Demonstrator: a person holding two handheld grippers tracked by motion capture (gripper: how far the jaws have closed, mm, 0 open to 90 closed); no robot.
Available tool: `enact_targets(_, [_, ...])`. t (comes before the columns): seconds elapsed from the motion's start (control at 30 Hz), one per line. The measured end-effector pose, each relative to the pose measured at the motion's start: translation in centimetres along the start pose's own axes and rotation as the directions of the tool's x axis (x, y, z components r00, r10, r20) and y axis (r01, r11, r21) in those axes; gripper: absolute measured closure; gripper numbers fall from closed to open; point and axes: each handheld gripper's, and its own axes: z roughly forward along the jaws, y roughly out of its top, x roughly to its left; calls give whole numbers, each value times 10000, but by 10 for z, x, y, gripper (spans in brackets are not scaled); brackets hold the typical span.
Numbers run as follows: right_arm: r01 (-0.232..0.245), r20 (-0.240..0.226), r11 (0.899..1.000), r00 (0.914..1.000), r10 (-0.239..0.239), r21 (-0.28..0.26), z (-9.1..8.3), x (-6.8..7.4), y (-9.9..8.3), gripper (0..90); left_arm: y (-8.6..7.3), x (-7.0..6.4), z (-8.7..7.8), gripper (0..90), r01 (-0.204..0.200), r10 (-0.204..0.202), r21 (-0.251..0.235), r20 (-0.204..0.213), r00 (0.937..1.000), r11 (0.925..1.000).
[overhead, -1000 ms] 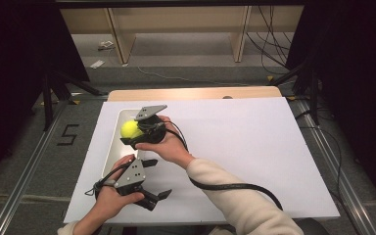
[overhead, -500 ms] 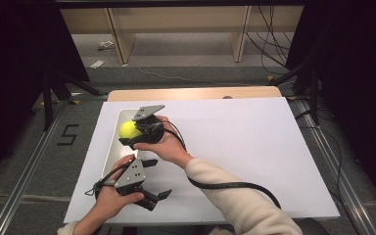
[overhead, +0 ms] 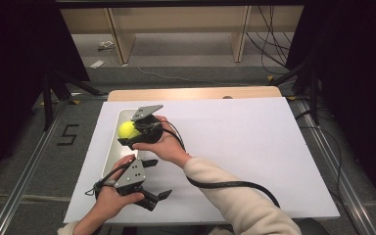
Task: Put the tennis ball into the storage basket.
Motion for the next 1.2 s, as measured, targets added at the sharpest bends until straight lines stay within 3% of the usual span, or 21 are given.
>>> enact_targets(1.2, [39, -61, 9996, 10000, -38, 271, 12, 0, 2, 264, 0, -1, 0, 1, 17, -17, 3, 72, 10000, 10000])
